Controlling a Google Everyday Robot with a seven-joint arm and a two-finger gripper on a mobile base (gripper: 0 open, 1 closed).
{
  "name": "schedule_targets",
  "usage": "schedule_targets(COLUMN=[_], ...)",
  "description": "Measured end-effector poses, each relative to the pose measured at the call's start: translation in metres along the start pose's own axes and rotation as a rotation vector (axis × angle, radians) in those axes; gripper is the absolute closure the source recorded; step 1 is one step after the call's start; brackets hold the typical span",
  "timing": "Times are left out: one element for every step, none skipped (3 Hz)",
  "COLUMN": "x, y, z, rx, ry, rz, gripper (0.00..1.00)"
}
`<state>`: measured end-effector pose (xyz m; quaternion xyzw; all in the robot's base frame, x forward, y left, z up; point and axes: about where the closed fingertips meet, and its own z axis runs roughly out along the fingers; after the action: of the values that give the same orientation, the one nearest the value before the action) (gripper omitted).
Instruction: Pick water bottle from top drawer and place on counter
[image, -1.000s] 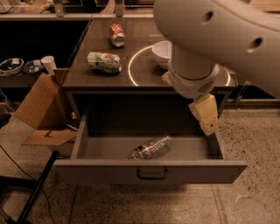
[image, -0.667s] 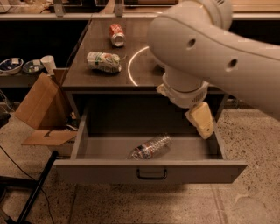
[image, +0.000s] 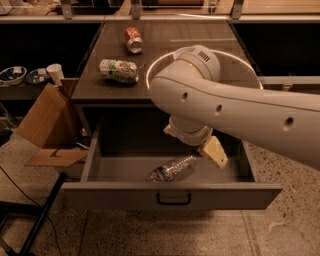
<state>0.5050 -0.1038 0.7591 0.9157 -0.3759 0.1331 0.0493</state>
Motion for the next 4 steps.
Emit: schedule_targets(x=[-0.020,-0.041,-0.055,-0.063], y=[-0.020,-0.042,-0.064,-0.078], z=[0.034,0.063,0.088,0.116], rx=[-0.011,-0.001,0.032,0.066], ry=[-0.030,-0.059,-0.089,-0.122], rz=[-0.059,-0.092,-0.073,-0.033], gripper=[0.00,0.00,0.00,0.00])
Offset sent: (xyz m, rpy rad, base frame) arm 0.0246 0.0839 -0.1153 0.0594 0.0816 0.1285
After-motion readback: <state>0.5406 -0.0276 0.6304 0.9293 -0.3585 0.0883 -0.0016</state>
